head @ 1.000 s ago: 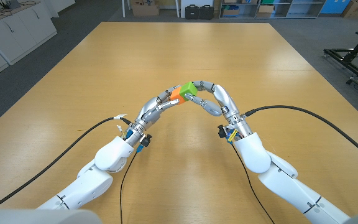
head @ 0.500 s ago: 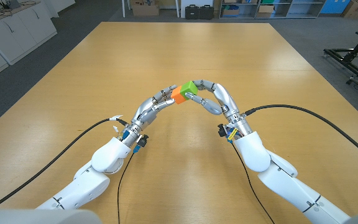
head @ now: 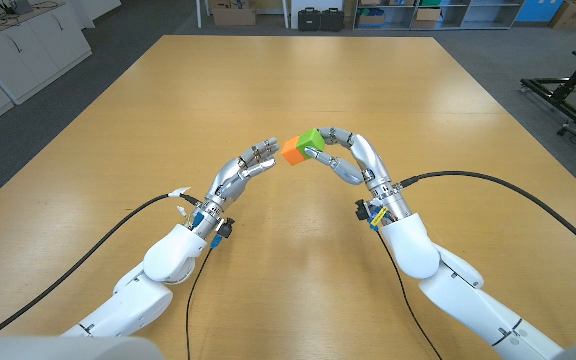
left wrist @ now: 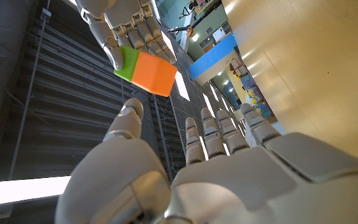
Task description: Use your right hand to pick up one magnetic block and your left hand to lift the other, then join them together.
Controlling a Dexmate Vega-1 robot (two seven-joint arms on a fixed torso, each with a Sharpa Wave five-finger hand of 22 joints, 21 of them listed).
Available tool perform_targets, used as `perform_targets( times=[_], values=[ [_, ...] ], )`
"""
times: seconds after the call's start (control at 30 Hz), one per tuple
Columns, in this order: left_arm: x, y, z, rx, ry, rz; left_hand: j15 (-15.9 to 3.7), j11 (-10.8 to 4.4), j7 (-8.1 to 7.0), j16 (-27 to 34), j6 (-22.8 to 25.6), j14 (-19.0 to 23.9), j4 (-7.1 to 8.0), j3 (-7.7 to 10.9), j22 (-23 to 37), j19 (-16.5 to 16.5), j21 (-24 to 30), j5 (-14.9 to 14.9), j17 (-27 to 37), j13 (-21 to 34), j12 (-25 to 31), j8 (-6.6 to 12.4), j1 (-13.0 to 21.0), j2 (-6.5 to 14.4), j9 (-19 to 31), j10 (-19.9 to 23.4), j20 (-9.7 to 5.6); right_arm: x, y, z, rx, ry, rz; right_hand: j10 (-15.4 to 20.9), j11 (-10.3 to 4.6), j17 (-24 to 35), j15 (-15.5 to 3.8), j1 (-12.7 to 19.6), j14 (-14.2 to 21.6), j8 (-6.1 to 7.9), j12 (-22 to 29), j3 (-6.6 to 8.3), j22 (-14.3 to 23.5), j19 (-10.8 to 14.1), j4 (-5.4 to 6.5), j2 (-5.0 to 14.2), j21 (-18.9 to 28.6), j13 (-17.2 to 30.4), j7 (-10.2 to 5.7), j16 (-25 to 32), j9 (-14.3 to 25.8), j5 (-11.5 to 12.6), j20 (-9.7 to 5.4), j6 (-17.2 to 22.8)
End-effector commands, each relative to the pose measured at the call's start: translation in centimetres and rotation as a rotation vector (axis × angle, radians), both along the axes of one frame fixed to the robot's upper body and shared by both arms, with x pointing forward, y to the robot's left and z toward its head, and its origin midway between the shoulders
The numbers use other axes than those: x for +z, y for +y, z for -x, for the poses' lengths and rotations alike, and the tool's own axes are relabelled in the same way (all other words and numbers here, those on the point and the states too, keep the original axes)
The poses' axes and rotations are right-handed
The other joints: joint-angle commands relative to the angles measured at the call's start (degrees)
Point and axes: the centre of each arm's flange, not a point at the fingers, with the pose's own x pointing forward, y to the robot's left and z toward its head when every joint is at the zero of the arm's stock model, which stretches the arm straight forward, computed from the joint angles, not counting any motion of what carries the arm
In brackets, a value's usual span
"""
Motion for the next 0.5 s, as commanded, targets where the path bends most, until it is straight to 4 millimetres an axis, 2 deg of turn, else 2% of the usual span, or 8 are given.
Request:
perform_targets(
  times=[0.03,0.3,0.5],
  values=[
    [-0.2,3.0,0.8,0.128,-0.036,0.018,-0.91,-0.44,-0.35,0.30,0.94,0.32,-0.28,0.17,0.22,0.01,-0.03,0.03,0.10,-0.02,0.38,0.43,0.14,0.50,0.08,0.34,-0.58,-0.2,-0.9,0.1,-0.019,0.029,-0.055,3.30,-3.56,0.26,-4.45,3.92,0.68,0.01,0.24,0.30,0.24,0.45,0.22,4.38,0.53,0.26,-8.10,0.20,0.19,0.36,-4.49,8.26],
    [0.0,5.6,0.6,0.132,-0.023,0.004,-1.15,-0.97,-0.41,0.42,1.56,0.52,-0.36,0.33,0.22,0.19,0.05,0.10,0.08,-0.06,0.62,0.69,0.38,0.74,0.08,0.71,-0.80,-0.6,-0.7,-0.5,-0.038,0.089,-0.108,3.44,-3.40,0.28,-4.59,3.95,0.66,0.01,0.28,0.29,0.25,0.48,0.22,4.45,0.64,0.31,-8.04,0.15,0.20,0.36,-4.52,8.39],
    [0.2,6.3,0.3,0.128,-0.022,0.015,-1.40,-1.05,-0.43,0.47,1.86,0.60,-0.37,0.40,0.22,0.24,0.08,0.14,0.07,-0.08,0.78,0.81,0.44,0.86,0.08,1.03,-0.90,-1.0,-1.7,-1.9,0.000,0.173,-0.160,3.47,-3.28,0.29,-4.43,3.97,0.71,0.02,0.28,0.25,0.25,0.41,0.19,4.43,0.71,0.34,-7.99,0.12,0.20,0.35,-4.55,8.56]
  ],
)
